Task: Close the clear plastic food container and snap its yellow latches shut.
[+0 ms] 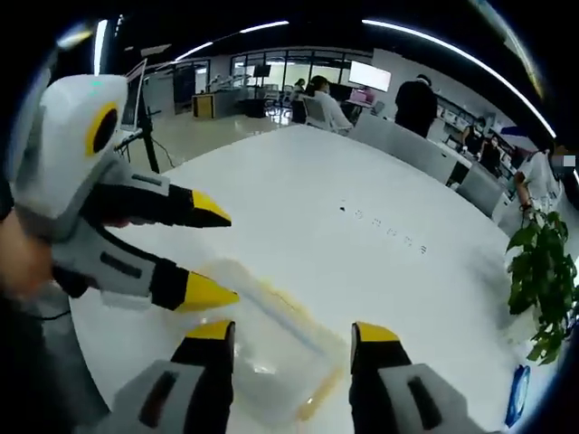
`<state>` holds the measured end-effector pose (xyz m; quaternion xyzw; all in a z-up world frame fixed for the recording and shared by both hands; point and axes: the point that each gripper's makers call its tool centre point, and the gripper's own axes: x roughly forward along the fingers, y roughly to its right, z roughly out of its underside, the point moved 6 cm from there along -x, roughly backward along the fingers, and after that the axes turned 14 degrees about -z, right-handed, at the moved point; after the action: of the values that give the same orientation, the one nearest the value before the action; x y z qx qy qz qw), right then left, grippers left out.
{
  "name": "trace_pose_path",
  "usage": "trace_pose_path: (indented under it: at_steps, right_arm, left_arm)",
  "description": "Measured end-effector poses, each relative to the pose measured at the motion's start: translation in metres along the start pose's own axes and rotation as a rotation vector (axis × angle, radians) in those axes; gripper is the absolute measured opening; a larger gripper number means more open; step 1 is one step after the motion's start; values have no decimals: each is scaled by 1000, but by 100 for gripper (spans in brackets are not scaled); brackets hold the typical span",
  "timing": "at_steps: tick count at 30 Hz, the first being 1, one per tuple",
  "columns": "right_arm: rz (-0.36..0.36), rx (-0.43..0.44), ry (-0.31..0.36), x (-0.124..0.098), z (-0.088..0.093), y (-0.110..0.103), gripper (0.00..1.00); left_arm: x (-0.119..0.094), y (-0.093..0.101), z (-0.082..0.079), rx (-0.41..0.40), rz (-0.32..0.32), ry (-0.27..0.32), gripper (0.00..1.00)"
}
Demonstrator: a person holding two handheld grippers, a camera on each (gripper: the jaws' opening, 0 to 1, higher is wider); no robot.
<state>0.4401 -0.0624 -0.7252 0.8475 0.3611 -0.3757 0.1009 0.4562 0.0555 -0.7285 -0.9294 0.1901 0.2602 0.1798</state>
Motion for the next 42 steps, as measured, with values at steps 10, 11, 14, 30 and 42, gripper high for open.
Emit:
trace_pose_path:
  at_steps: [10, 11, 14, 30, 42]
  right_arm:
    - [-62, 242, 189, -3, 19, 8, 51]
    - [-61, 254, 192, -3, 22, 10, 52]
    - [-71, 321, 205, -2, 34, 10, 53]
    - [-87, 416, 164, 4, 59, 14, 57]
    - [-61, 406, 106, 14, 62, 3, 54]
  left_arm:
    - [2, -9, 22, -239, 33, -23, 45]
    - [2, -10, 24, -277, 36, -25, 45]
    - [-1, -14, 26, -382, 25, -30, 44]
    - [2, -8, 58, -467, 68, -178, 52]
    - [6, 2, 64, -482, 144, -270, 46]
